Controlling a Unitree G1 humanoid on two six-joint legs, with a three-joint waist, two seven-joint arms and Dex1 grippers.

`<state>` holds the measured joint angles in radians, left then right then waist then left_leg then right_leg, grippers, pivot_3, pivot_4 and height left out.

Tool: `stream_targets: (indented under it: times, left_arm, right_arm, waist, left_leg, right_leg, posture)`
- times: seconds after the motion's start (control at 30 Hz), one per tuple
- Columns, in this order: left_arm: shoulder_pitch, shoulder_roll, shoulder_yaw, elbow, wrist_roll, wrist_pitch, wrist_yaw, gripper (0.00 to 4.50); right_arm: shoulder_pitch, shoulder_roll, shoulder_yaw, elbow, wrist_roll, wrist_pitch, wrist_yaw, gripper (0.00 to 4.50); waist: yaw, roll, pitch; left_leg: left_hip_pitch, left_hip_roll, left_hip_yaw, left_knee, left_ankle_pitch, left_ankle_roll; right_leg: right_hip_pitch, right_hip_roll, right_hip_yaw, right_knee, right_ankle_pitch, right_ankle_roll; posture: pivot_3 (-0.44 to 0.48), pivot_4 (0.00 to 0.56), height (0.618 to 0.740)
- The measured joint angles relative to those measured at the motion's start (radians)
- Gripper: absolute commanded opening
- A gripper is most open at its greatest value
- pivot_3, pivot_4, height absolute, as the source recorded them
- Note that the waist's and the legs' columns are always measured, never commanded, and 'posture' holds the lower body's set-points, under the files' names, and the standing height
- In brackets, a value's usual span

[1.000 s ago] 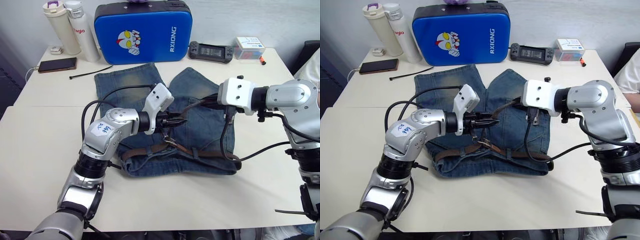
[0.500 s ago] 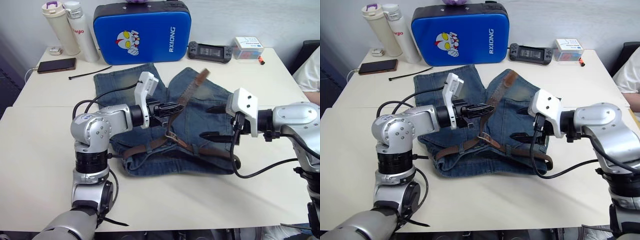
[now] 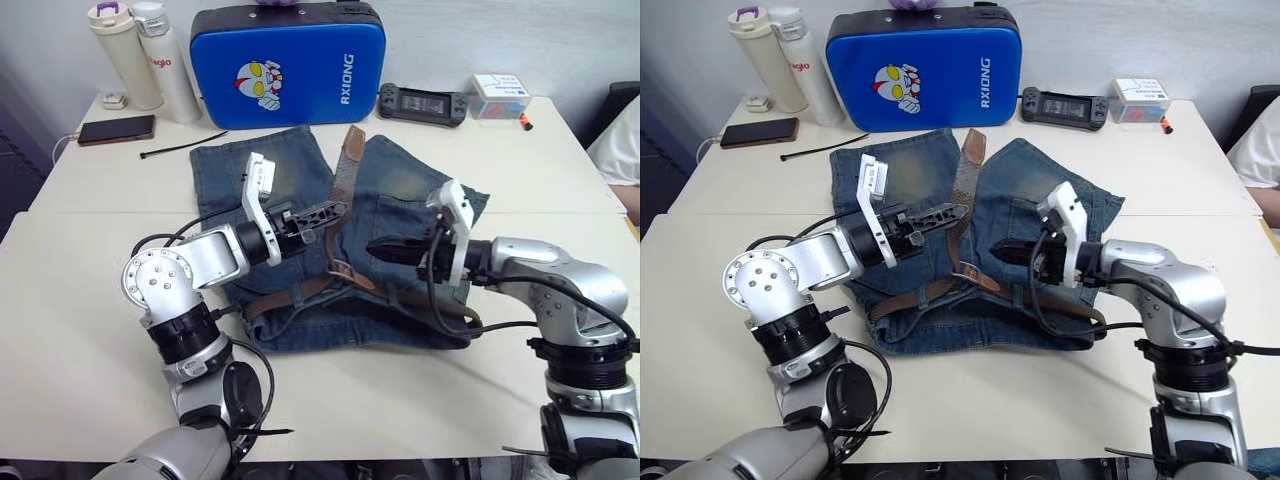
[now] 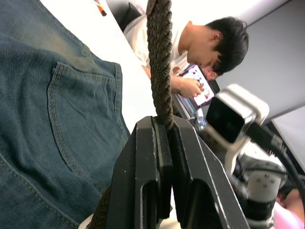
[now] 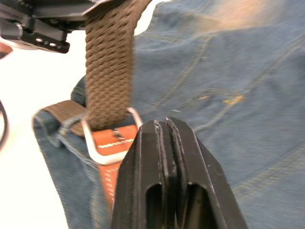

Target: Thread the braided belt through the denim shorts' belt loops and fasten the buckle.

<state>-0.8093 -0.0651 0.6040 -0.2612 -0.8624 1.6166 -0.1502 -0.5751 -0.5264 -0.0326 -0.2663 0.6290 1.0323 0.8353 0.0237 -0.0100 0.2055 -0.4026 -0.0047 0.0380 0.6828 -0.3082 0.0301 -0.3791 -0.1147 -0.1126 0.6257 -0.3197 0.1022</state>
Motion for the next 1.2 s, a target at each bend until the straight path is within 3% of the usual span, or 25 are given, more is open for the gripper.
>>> stream_targets:
  times: [0.23, 0.37, 0.63, 0.87, 1.2]
  left_arm:
    - [0.091, -0.006, -0.021, -0.051, -0.045, 0.009, 0.072, 0.0]
    - [0.104, 0.025, -0.004, -0.053, -0.085, 0.009, 0.095, 0.0]
    - [0.115, 0.121, 0.163, -0.033, -0.196, 0.009, 0.152, 0.0]
    - [0.16, 0.123, 0.153, -0.034, -0.243, 0.007, 0.182, 0.0]
    - [0.159, 0.12, 0.127, -0.033, -0.281, -0.007, 0.213, 0.0]
  right_arm:
    - [0.079, -0.038, 0.259, 0.007, -0.126, -0.124, 0.028, 0.03]
    - [0.075, -0.096, 0.315, 0.006, -0.204, -0.235, 0.065, 0.03]
    - [0.077, -0.117, 0.295, 0.028, -0.222, -0.26, 0.078, 0.03]
    - [0.056, -0.14, 0.26, 0.028, -0.191, -0.204, 0.112, 0.03]
    - [0.043, -0.084, 0.263, 0.027, -0.142, -0.17, 0.112, 0.03]
  waist:
    - [0.002, 0.0, 0.0]
    - [0.001, 0.0, 0.0]
    - [0.002, 0.0, 0.0]
    - [0.002, 0.0, 0.0]
    - [0.002, 0.0, 0.0]
  left_leg:
    - [0.0, -0.001, 0.001, 0.0, 0.0, 0.0]
    - [0.002, 0.0, 0.001, 0.0, 0.0, 0.0]
    - [0.001, 0.0, 0.001, 0.0, 0.0, -0.001]
    - [0.001, 0.0, 0.001, 0.0, 0.0, -0.001]
    - [0.002, 0.0, 0.001, 0.0, 0.0, -0.001]
  right_leg:
    - [-0.001, 0.0, 0.002, 0.0, 0.0, 0.0]
    - [0.0, 0.0, 0.002, 0.0, 0.0, 0.0]
    - [0.0, 0.0, 0.002, 0.0, 0.0, 0.0]
    - [0.0, 0.0, 0.002, 0.0, 0.0, 0.0]
    - [0.0, 0.0, 0.002, 0.0, 0.0, 0.0]
  posture:
    - [0.0, 0.15, 0.725]
    - [0.0, 0.15, 0.725]
    - [0.0, 0.15, 0.725]
    - [0.0, 0.15, 0.725]
    - [0.0, 0.15, 0.725]
